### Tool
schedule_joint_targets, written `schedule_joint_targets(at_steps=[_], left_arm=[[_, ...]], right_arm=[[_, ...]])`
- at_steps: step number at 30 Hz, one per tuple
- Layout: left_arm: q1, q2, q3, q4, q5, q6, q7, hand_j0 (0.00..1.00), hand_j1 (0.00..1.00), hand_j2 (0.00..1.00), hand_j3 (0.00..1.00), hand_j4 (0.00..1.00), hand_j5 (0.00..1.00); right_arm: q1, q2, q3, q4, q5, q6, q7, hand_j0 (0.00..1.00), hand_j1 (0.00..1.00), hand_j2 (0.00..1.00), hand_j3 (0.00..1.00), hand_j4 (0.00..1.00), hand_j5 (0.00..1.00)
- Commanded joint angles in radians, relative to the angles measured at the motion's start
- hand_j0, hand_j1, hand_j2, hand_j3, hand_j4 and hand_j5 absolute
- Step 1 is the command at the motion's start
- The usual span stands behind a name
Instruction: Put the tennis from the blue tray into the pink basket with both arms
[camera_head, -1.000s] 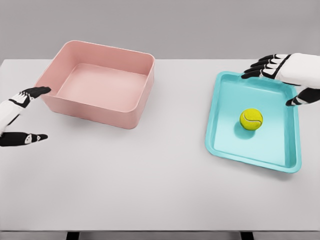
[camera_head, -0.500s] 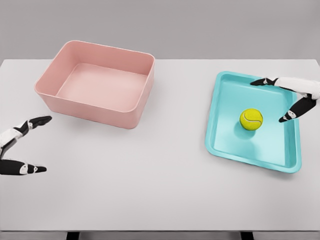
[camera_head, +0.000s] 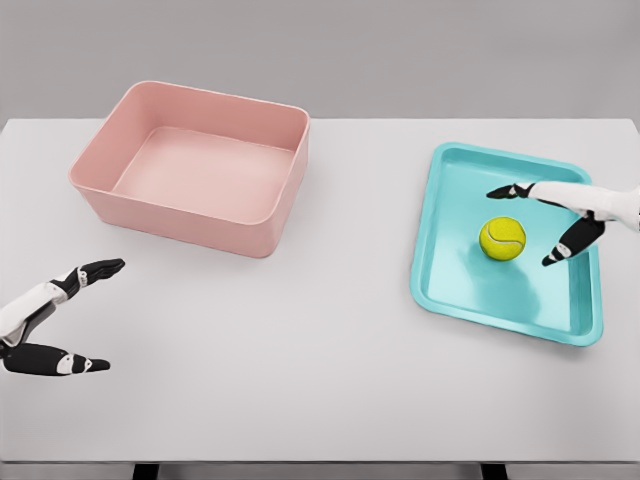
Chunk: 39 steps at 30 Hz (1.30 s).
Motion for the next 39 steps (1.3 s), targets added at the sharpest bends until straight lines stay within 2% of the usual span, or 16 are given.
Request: schedule_joint_targets(at_steps=[1, 8, 17, 20, 21, 24, 30, 32, 34, 38, 39], left_arm=[[0.000, -0.002, 0.000, 0.000, 0.007, 0.001, -0.001, 1.00, 1.00, 1.00, 1.00, 1.00, 1.00], [-0.003, 0.001, 0.000, -0.011, 0.007, 0.001, -0.003, 1.00, 1.00, 1.00, 1.00, 1.00, 1.00], [0.000, -0.002, -0.002, -0.012, 0.007, 0.001, -0.003, 1.00, 1.00, 1.00, 1.00, 1.00, 1.00], [0.000, -0.004, -0.002, -0.012, 0.005, 0.001, -0.003, 1.00, 1.00, 1.00, 1.00, 1.00, 1.00], [0.000, -0.004, 0.000, -0.012, 0.005, 0.001, -0.003, 1.00, 1.00, 1.00, 1.00, 1.00, 1.00], [0.000, -0.004, 0.000, -0.012, 0.005, 0.001, -0.003, 1.00, 1.00, 1.00, 1.00, 1.00, 1.00], [0.000, -0.004, 0.000, -0.012, 0.004, 0.001, -0.003, 1.00, 1.00, 1.00, 1.00, 1.00, 1.00], [0.000, -0.004, 0.000, -0.012, 0.004, 0.001, -0.003, 1.00, 1.00, 1.00, 1.00, 1.00, 1.00], [0.000, -0.004, 0.000, -0.014, 0.004, 0.001, -0.003, 1.00, 1.00, 1.00, 1.00, 1.00, 1.00], [0.000, -0.004, 0.000, -0.014, 0.004, 0.001, -0.003, 1.00, 1.00, 1.00, 1.00, 1.00, 1.00], [0.000, -0.004, -0.002, -0.014, 0.004, 0.001, -0.003, 1.00, 1.00, 1.00, 1.00, 1.00, 1.00]], right_arm=[[0.000, 0.015, 0.006, 0.003, 0.002, 0.000, 0.000, 1.00, 1.00, 1.00, 1.00, 1.00, 1.00], [-0.008, 0.050, 0.032, 0.045, 0.022, -0.007, 0.000, 1.00, 1.00, 1.00, 1.00, 1.00, 1.00], [-0.009, 0.050, 0.035, 0.054, 0.025, -0.009, 0.000, 1.00, 1.00, 1.00, 1.00, 1.00, 1.00], [-0.009, 0.052, 0.034, 0.054, 0.022, -0.003, 0.000, 0.85, 0.85, 0.85, 0.85, 0.85, 0.85], [-0.009, 0.052, 0.035, 0.054, 0.022, -0.003, 0.000, 0.83, 0.83, 0.83, 0.83, 0.83, 0.83], [-0.011, 0.053, 0.035, 0.052, 0.022, -0.004, 0.000, 0.79, 0.79, 0.79, 0.79, 0.79, 0.79], [-0.011, 0.059, 0.046, 0.048, 0.023, -0.010, 0.000, 0.78, 0.78, 0.78, 0.78, 0.78, 0.78], [-0.011, 0.059, 0.049, 0.048, 0.023, -0.010, 0.000, 0.71, 0.71, 0.71, 0.71, 0.71, 0.71], [-0.011, 0.059, 0.051, 0.048, 0.025, -0.014, 0.000, 0.67, 0.67, 0.67, 0.67, 0.67, 0.67], [-0.012, 0.058, 0.049, 0.048, 0.025, -0.017, 0.000, 0.50, 0.50, 0.50, 0.50, 0.50, 0.50], [-0.012, 0.056, 0.049, 0.046, 0.025, -0.018, 0.000, 0.49, 0.49, 0.49, 0.49, 0.49, 0.49]])
